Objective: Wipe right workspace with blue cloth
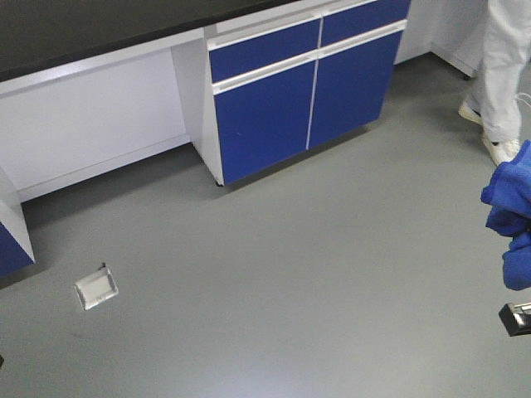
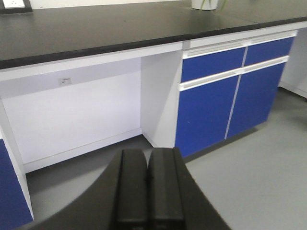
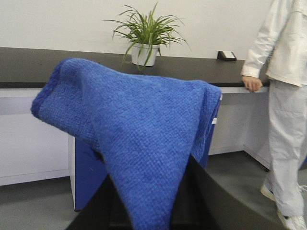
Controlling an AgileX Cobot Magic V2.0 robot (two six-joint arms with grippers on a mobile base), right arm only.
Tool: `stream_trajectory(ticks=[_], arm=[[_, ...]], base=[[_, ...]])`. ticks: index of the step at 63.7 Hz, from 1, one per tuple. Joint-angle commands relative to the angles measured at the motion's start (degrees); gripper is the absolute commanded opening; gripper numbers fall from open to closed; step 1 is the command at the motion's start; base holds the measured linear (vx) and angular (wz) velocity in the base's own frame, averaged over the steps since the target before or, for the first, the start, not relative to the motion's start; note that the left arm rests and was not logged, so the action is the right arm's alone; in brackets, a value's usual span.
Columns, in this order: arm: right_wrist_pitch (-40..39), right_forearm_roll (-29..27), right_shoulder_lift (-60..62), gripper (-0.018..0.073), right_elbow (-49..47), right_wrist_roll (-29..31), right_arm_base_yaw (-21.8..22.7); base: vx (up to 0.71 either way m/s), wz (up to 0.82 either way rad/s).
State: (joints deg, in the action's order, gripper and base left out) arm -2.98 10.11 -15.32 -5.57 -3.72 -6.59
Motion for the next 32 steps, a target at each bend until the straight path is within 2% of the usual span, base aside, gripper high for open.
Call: stream_trajectory(ticks=[1, 32], arm=[[-5.39, 0.24, -0.84, 0.0, -1.72, 0.29, 0.24], [-5.39, 0.24, -0.84, 0.0, -1.72, 0.29, 0.24]], base=[[0.42, 0.22], [0.43, 0.32]])
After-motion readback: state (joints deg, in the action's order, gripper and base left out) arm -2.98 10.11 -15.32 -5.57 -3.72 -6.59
